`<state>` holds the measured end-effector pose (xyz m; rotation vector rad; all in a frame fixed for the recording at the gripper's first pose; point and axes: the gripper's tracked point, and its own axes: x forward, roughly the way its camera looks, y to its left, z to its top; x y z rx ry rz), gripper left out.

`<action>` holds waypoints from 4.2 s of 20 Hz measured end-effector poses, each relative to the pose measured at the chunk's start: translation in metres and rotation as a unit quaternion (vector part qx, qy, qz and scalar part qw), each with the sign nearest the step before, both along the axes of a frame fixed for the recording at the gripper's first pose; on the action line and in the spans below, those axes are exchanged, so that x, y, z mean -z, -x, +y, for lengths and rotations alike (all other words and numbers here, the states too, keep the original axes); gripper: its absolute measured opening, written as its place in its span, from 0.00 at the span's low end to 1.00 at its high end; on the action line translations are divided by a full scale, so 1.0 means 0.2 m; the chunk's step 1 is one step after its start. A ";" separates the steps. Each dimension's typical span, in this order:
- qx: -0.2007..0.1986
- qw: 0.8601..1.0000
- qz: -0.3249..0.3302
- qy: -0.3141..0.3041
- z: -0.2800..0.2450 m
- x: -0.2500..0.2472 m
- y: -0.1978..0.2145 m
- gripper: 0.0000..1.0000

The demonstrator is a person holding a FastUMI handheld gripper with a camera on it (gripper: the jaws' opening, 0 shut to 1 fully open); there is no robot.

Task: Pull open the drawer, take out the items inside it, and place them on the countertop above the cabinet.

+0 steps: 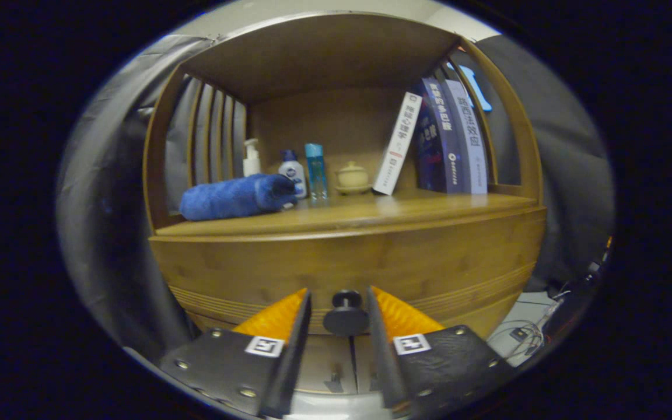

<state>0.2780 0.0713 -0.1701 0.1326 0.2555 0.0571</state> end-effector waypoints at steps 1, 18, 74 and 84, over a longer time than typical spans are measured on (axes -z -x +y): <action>0.001 1.000 0.006 -0.004 0.00 0.03 -0.03 0.58; 0.019 0.999 0.035 -0.009 0.01 0.08 0.16 0.30; 0.049 0.975 0.215 0.025 0.10 -0.18 0.08 0.45; 0.056 0.945 0.316 0.060 0.09 0.02 0.10 0.39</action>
